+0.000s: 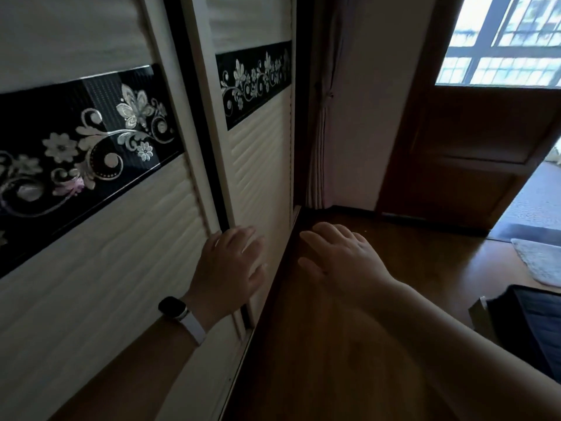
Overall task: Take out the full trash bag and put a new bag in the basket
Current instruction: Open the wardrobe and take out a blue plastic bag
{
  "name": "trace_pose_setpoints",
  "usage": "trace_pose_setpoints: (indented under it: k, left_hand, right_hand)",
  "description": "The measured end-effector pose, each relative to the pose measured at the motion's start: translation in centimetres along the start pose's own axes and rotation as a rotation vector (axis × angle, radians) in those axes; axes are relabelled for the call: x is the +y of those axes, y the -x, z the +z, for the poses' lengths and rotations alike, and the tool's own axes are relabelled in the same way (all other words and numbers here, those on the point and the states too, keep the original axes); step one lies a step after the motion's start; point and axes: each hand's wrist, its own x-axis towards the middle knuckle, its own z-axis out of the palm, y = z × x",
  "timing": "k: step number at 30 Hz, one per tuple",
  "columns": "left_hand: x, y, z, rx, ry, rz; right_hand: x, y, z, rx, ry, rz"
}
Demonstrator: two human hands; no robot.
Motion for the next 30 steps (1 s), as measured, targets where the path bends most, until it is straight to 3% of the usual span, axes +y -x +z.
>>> trace_pose_setpoints:
  k: [10, 17, 24, 30]
  left_hand:
    - [-5.4, -7.9, 3.8, -0.023, -0.045, -0.137]
    - [-8.6, -15.0, 5.8, 0.025, -0.187, -0.273]
    - [-10.4, -23.0, 5.2, 0.1, -0.357, -0.489]
    - [-11.3, -27.5, 3.4, 0.287, -0.445, -0.624]
  right_hand:
    - [5.4, -13.3, 2.4, 0.015, -0.022, -0.09]
    - [9.8, -24.2, 4.8, 0.018, -0.137, -0.272]
    - [13.6, -36.1, 4.8, 0.046, -0.19, -0.497]
    - [14.2, -43.5, 3.2, 0.143, -0.269, -0.701]
